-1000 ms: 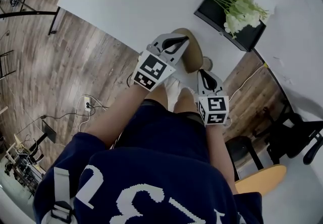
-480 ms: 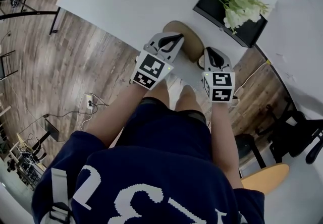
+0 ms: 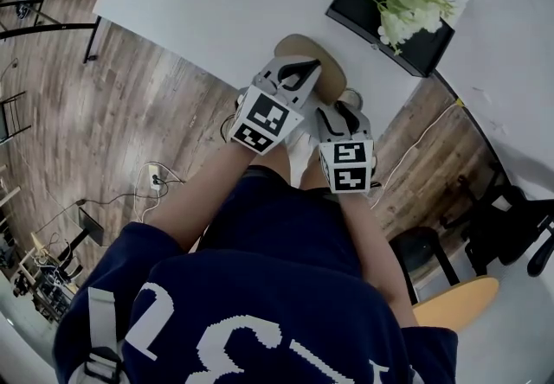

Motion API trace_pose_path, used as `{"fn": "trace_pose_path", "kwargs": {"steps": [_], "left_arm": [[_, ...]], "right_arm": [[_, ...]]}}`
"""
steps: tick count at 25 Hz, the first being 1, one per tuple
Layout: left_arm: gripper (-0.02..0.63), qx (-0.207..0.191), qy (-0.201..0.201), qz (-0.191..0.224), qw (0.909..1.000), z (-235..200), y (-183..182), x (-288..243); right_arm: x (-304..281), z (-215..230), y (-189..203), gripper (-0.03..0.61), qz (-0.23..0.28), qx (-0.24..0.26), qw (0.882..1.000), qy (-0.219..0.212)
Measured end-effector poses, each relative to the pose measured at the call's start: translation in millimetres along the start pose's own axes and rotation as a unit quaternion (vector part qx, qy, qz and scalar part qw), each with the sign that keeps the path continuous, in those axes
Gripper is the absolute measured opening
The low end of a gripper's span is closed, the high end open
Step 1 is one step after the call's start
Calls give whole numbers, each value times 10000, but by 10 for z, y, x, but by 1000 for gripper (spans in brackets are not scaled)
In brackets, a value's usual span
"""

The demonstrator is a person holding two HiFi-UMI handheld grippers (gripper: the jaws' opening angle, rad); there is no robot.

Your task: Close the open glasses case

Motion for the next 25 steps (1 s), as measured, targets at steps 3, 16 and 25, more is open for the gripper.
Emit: {"fn": "trace_pose_path", "kwargs": {"steps": [3, 16, 25], "left_arm": [[12, -5, -105, 59, 9999, 9, -6, 17], [12, -27, -267, 67, 9996, 52, -8, -28], [12, -493, -503, 239, 9972, 69, 1, -6]], "right_arm": [[-13, 53, -86, 193, 342, -26, 9991, 253], [56, 144, -42, 31, 297, 227, 9987, 332], [77, 250, -7, 25, 475, -515, 9974, 143]]}}
Point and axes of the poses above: the fingertips, and each gripper's own axes: x backward along the fingers, z to its right, y out of its underside, the point moved 3 cm from there along x, backward along the fingers, and after that the axes turned 12 degrees about z, right-handed, at the moved point
